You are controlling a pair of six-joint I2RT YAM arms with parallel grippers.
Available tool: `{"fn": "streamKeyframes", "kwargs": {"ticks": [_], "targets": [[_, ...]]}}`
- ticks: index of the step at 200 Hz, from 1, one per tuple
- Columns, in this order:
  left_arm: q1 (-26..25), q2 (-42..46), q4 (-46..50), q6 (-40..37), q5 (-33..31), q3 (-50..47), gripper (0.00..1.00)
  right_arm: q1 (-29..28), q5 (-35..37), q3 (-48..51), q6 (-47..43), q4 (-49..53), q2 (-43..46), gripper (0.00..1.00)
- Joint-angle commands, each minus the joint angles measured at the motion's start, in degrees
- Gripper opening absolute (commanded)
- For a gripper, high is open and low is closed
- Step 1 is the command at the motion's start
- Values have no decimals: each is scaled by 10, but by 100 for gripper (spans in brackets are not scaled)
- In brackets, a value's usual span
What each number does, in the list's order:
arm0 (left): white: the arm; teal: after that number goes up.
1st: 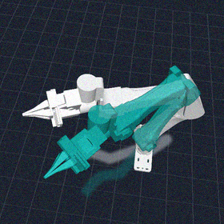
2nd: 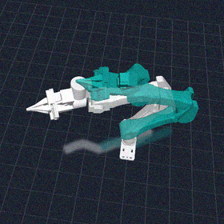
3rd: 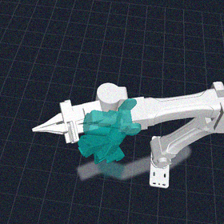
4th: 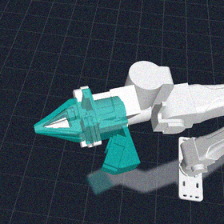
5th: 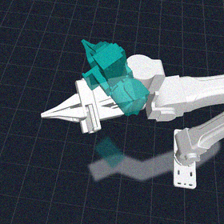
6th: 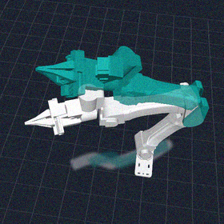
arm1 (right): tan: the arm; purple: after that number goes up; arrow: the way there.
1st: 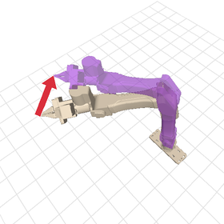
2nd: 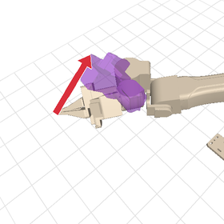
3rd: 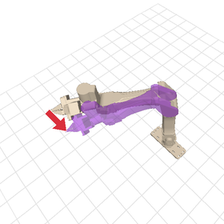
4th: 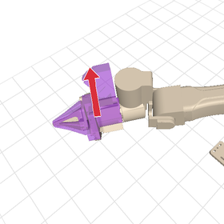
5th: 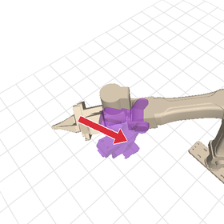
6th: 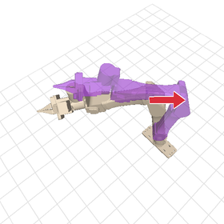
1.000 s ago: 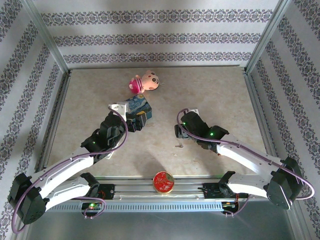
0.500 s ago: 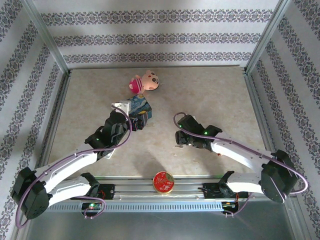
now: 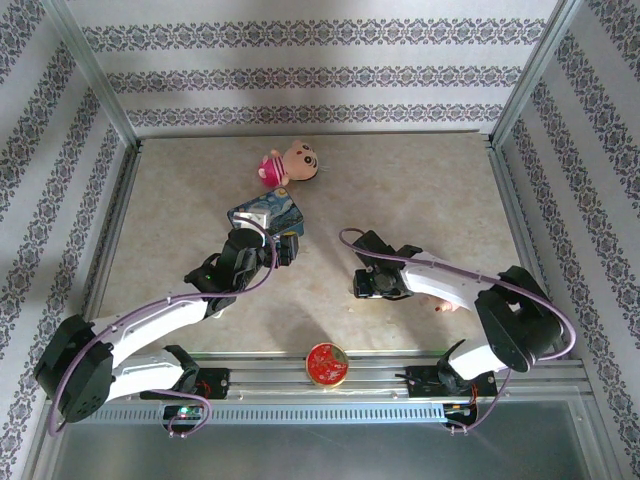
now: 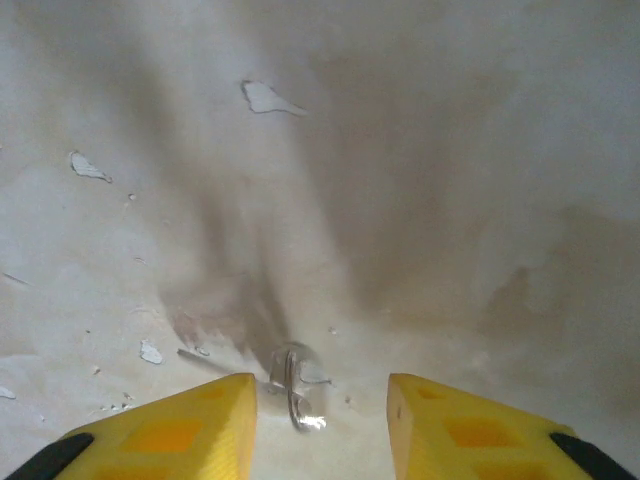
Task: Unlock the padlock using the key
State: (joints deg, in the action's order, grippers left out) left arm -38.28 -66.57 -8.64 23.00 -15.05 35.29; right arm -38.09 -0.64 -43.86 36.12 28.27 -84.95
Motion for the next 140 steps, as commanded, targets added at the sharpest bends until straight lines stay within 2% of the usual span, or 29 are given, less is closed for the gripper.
{"fn": "streamKeyframes", "kwargs": {"ticks": [1,65,140], "targets": [[-2,-1,-32,13,8,5,99,1,-20,-10,3,-9,-23,37],[1,3,-33,17,9,0,99,2,-21,-7,7,-13,-28,34],[2,-12,-26,20,18,5,99,2,-30,7,24,-43,-12,21]]}}
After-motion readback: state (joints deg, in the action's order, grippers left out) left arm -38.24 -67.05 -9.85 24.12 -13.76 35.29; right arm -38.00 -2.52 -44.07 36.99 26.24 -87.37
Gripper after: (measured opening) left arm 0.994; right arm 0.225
